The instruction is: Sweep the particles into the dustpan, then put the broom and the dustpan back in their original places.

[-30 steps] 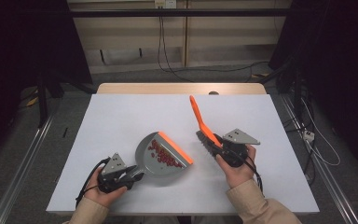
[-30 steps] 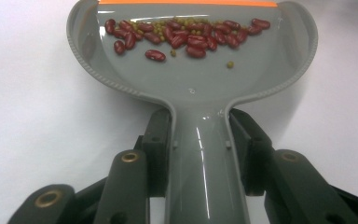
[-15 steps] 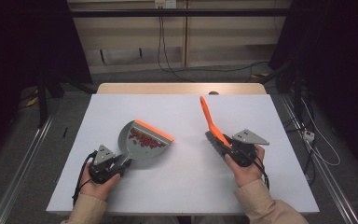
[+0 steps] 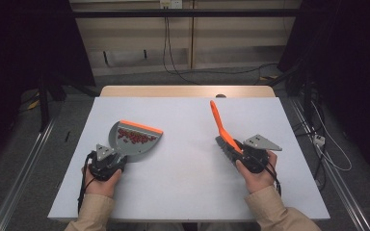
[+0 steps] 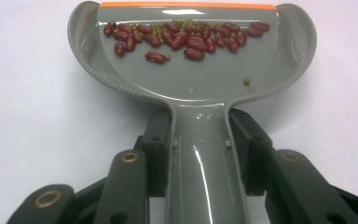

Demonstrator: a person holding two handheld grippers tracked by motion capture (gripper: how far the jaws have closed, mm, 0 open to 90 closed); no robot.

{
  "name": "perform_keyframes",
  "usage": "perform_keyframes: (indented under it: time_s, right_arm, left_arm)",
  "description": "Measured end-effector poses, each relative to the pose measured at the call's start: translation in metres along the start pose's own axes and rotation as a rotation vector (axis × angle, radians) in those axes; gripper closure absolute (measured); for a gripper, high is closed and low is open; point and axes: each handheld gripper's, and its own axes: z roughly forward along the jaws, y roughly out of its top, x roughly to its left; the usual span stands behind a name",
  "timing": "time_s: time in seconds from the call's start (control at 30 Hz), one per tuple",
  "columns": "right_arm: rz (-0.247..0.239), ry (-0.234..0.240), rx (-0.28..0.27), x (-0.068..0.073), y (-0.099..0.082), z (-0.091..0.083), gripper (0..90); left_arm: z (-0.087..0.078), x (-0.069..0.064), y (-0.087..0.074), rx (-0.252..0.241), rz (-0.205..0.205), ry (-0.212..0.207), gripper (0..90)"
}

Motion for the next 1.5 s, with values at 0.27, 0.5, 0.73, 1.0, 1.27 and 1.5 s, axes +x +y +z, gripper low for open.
perform_keyframes:
  time_s: [0.27, 0.5, 0.73, 1.0, 1.27, 1.5]
  right_arm:
    - [0.006, 0.008, -0.006, 0.0, -0.002, 0.0, 71.4]
    - [0.055, 0.053, 0.012, 0.001, -0.008, 0.004, 71.4]
    - [0.187, 0.068, 0.021, -0.008, -0.014, 0.019, 71.3]
    - [0.128, -0.039, 0.06, -0.025, -0.025, 0.004, 64.8]
    - [0.0, -0.012, 0.021, -0.035, -0.032, -0.015, 27.2]
    - [-0.006, 0.053, -0.01, -0.041, -0.039, -0.03, 17.7]
  left_arm:
    - [0.002, -0.004, 0.001, -0.006, -0.021, 0.01, 62.5]
    - [-0.005, -0.011, -0.003, -0.017, -0.023, -0.077, 61.0]
    - [-0.01, -0.014, -0.006, -0.017, 0.004, -0.115, 52.6]
    - [-0.019, -0.03, -0.008, -0.016, 0.053, -0.165, 47.3]
    - [-0.024, -0.021, 0.0, -0.094, 0.013, -0.173, 21.0]
    - [-0.026, -0.012, 0.005, -0.168, 0.019, -0.259, 11.8]
